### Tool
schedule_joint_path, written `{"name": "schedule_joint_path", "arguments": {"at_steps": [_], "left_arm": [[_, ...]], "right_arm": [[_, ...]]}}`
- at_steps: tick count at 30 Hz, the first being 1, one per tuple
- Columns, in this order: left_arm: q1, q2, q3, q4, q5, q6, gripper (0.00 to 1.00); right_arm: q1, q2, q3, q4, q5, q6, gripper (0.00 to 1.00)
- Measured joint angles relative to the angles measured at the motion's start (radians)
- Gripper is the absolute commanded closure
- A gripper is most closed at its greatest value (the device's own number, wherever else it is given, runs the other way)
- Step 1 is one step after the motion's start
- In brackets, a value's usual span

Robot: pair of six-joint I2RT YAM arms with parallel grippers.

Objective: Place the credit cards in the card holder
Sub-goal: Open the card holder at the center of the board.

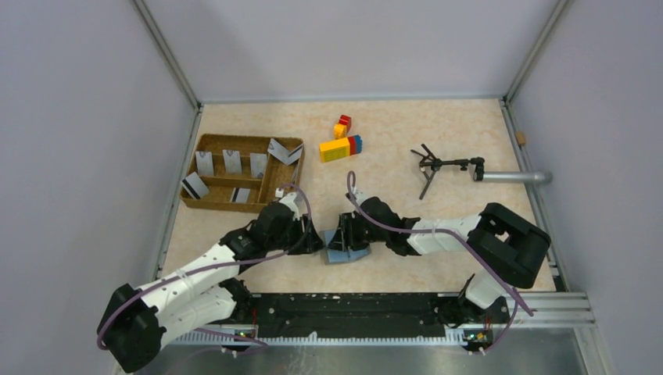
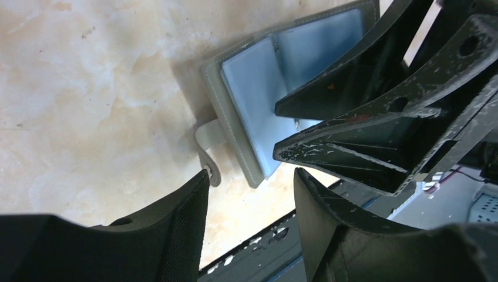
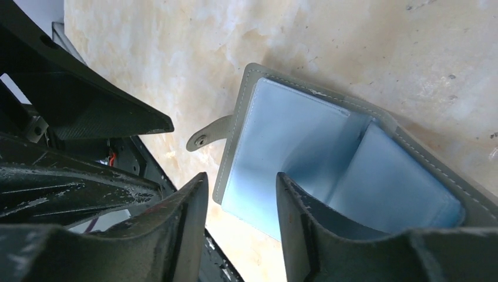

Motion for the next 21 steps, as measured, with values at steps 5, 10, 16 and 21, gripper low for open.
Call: {"name": "schedule_joint_path", "arguments": {"at_steps": [5,10,16,21], "left_arm": [[0.000,0.036,-0.020,0.090,0.000,-0.034,0.46],[0.000,0.104,-0.027,0.163,-0.001,-0.043,0.50],[0.000,0.159,-0.027,0.224,0.006,-0.035,0.54],[-0.004,0.157,-0.026,0.252,0.011,-0.022,0.56]], "right_arm": [[0.000,-0.002,-0.019,0.015,0.005,0.016,0.65],[0.000,-0.013,-0.042,0.018,0.015,0.031,0.68],[0.000,-0.058,-0.045,0.013,0.047,0.033,0.71],[0.000,-0.073,-0.045,0.003,0.076,0.033,0.75]]}}
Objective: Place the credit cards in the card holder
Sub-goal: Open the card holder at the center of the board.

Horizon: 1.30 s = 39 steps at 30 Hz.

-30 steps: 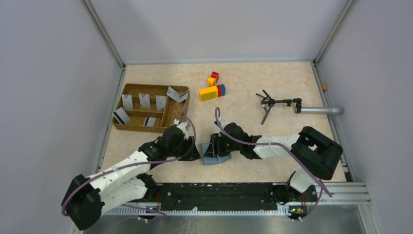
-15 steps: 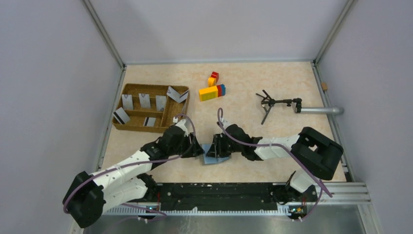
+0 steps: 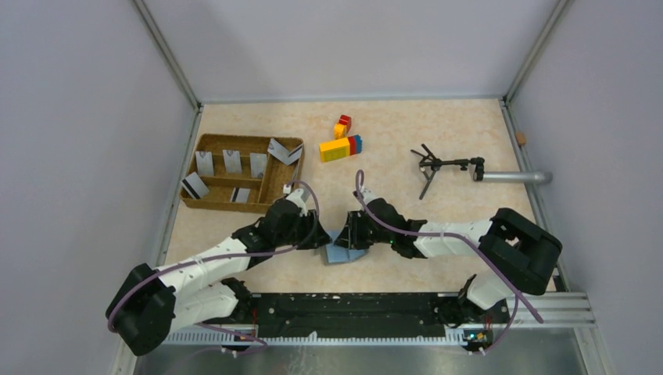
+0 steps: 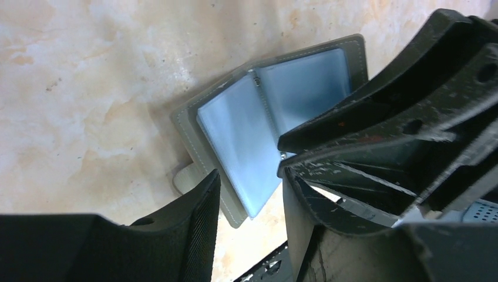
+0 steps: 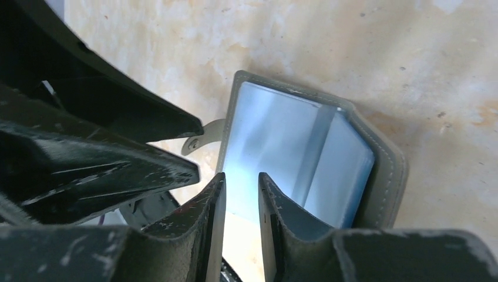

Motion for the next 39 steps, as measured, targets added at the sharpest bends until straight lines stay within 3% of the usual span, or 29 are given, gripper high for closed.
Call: {"name": "schedule_joint_path", "arguments": {"at_steps": [9,18,39], "left_arm": [[-0.012,-0.003,0.003,0.083,0.032,-0.010,0.59],[-0.050,0.142,-0.014,0.283,0.092,-0.070,0.63],[-0.056,0.333,-0.075,0.462,0.076,-0.137,0.71]], "right_arm": [[0.000,0.000,-0.002,-0.064,0.065,0.000,0.78],[0.000,0.000,-0.014,-0.086,0.084,0.001,0.79],[0.004,-0.109,-0.137,-0.127,0.175,0.107,0.83]]}}
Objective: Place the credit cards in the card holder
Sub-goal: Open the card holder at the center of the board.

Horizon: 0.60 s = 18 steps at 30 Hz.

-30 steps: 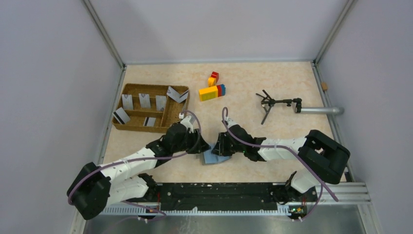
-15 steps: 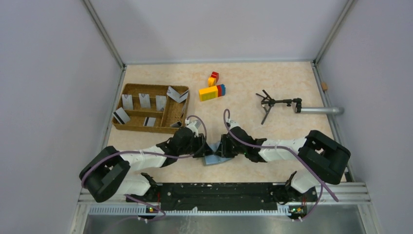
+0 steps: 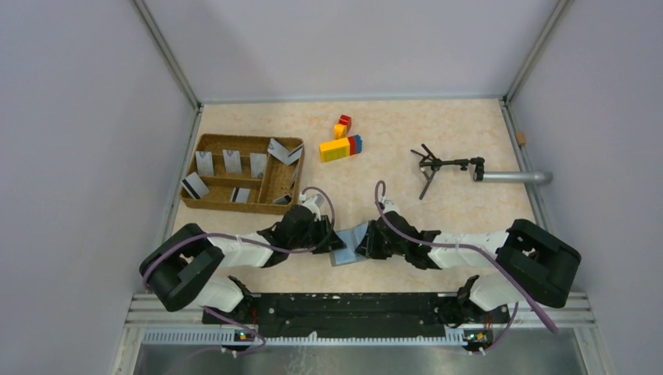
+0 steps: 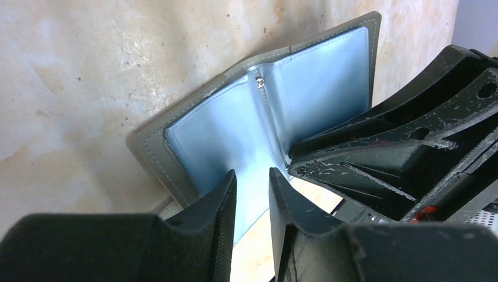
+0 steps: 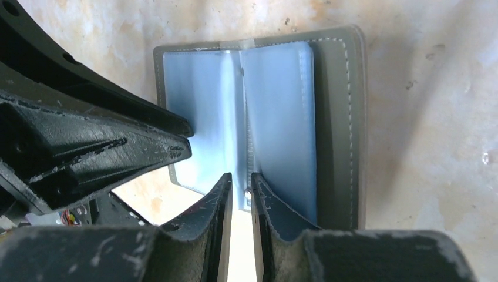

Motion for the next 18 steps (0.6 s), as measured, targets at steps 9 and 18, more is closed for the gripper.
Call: {"name": "schedule_joint_path", "arguments": {"at_steps": [9,18], "left_arm": [[0.000,0.020,0.001,0.027,0.001,0.000,0.72],[0.000,0.037,0.005,0.048,0.005,0.003,0.72]], "right_arm": [[0.000,-0.082,-0.142,0.116,0.016,0.131,0.82],[-0.028,-0.077,-0.221,0.249,-0.006,0.273,0.82]]}}
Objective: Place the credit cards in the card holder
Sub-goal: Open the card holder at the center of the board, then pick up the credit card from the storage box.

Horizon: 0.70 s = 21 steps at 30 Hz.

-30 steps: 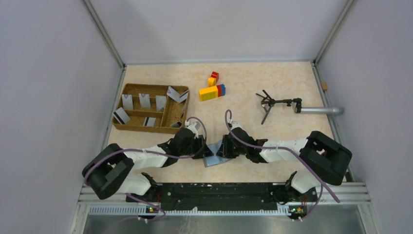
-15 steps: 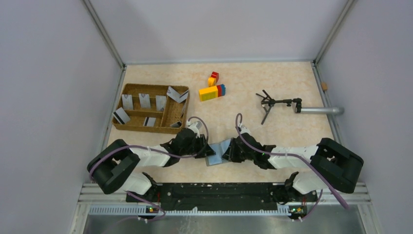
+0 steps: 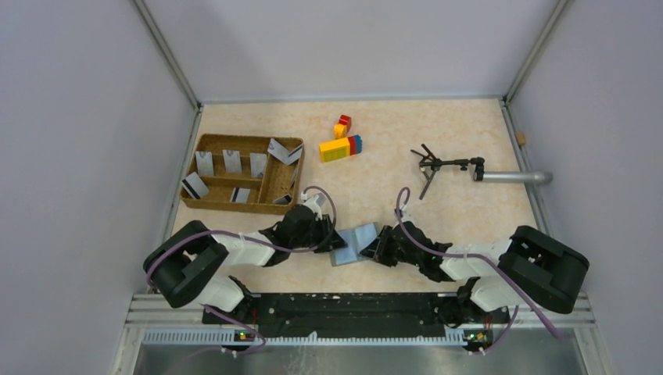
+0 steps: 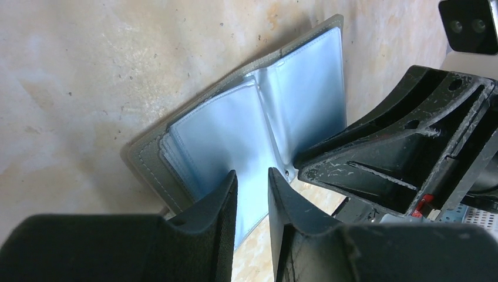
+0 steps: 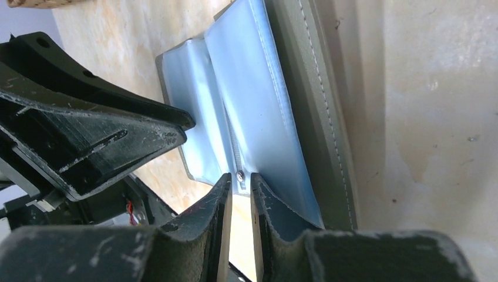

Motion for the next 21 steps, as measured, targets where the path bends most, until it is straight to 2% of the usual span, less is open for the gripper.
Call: {"name": "schedule_joint_path", "arguments": {"at_steps": [3,7,15,21], "left_arm": [[0.000,-0.001,0.004,-0.008,0.002,0.005,0.68],[0.000,-0.033,0.033,-0.089,0.005,0.029,0.55],[0.004,-0.229,0.174,-0.431,-0.047,0.120,0.29],[0.047,-0.303,0.332,-0.666,-0.073,0.207,0.24]], "right_arm": [[-0.008,0.016,0.000,0.022,-0.014,0.007,0.79],[-0.011,0.003,0.015,-0.008,-0.024,-0.019,0.77],[-0.013,-0.146,0.114,-0.261,-0.028,-0.160,0.72],[-0.014,-0.172,0.226,-0.349,-0.030,-0.260,0.70]]}}
